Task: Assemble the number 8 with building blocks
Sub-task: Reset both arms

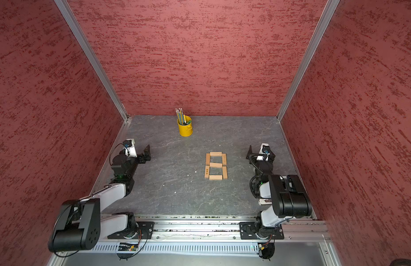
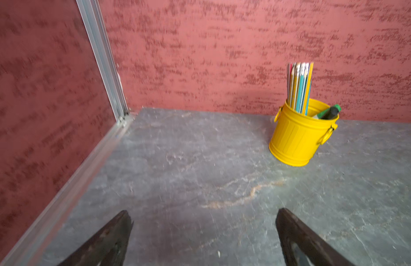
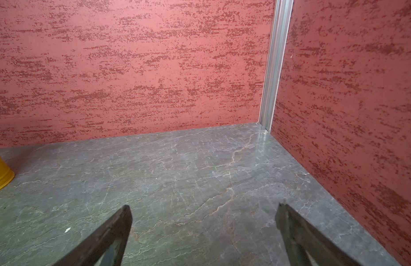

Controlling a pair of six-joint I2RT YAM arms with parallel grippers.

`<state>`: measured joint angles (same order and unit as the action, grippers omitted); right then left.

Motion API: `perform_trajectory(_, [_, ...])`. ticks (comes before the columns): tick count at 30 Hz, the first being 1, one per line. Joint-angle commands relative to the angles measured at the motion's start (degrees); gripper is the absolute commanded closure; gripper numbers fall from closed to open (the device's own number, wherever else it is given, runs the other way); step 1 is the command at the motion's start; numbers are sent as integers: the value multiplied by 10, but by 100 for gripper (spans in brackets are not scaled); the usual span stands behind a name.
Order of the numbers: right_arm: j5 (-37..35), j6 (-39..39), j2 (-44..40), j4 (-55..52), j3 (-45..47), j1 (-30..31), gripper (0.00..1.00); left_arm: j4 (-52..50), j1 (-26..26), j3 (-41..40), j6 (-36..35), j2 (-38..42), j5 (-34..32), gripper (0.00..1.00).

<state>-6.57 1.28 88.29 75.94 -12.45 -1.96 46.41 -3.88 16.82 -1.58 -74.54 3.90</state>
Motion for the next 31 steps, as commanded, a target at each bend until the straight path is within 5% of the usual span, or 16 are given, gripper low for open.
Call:
perform_trajectory(1, [10, 3, 0, -4, -1, 3, 1, 120, 1, 2, 15, -105, 44, 1])
perform_trajectory(4, [10, 3, -1, -4, 0, 2, 1, 18, 6, 54, -22, -112, 112, 1])
perform_trajectory(6, [11, 3, -1, -4, 0, 2, 1, 36, -13, 50, -3, -124, 129, 1])
perform_trajectory(31, [11, 3, 0, -4, 0, 2, 1, 51, -3, 46, -2, -133, 95, 0])
